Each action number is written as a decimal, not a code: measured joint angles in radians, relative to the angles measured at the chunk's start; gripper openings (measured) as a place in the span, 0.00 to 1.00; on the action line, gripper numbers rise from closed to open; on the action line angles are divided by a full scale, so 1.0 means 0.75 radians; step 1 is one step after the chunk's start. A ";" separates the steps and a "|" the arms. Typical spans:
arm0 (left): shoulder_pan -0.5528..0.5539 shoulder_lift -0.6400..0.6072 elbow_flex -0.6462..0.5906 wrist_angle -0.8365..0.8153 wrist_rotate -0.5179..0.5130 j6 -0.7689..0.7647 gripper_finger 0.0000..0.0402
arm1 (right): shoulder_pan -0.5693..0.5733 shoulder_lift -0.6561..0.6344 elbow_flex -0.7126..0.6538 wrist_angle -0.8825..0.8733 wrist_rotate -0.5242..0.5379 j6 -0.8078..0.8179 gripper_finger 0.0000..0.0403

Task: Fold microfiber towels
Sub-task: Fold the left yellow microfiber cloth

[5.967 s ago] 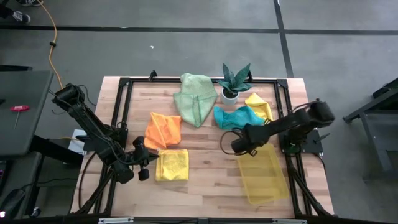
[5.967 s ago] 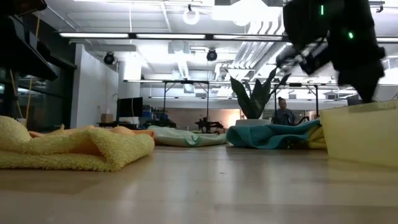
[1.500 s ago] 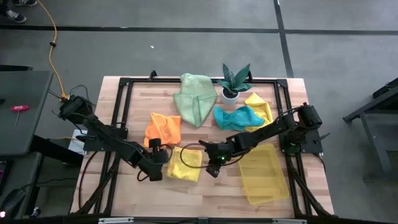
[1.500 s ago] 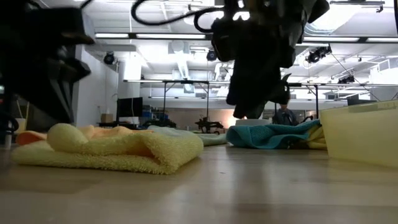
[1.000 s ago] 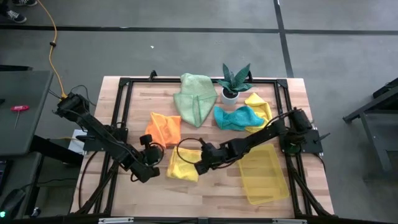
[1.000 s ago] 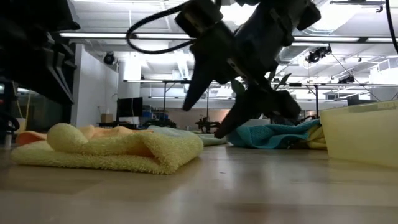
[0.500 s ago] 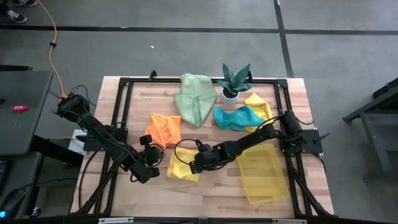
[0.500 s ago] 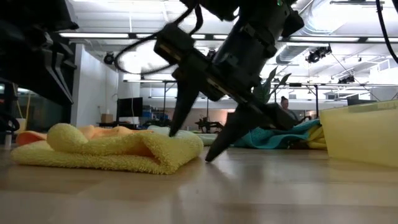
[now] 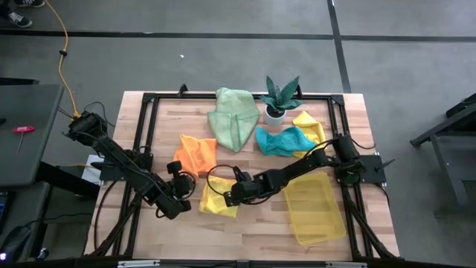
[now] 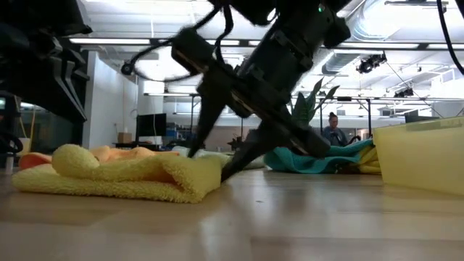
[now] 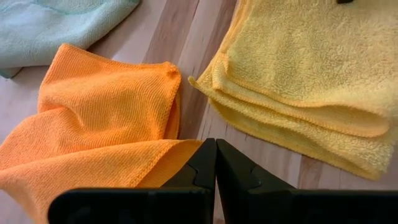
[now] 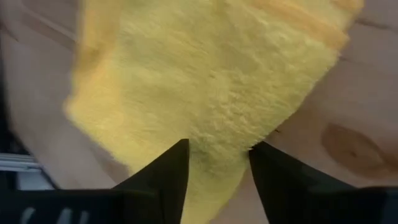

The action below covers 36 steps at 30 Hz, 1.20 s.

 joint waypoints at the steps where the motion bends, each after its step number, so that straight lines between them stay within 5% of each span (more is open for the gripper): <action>1: 0.000 0.000 0.000 -0.001 0.000 0.000 0.00 | 0.002 0.004 -0.001 -0.002 -0.004 -0.001 0.37; 10: 0.001 0.000 0.000 -0.001 0.000 -0.001 0.00 | 0.007 0.009 0.000 -0.007 0.005 -0.074 0.32; 19: 0.001 0.000 0.000 0.020 -0.015 -0.025 0.00 | 0.007 0.007 0.007 -0.156 0.010 -0.326 0.02; 31: 0.050 0.070 0.000 0.379 0.008 0.211 0.00 | -0.016 -0.115 -0.005 -0.684 0.079 -0.563 0.00; 36: 0.129 0.211 0.001 0.593 0.106 0.391 0.00 | -0.031 -0.133 0.001 -0.704 0.030 -0.623 0.00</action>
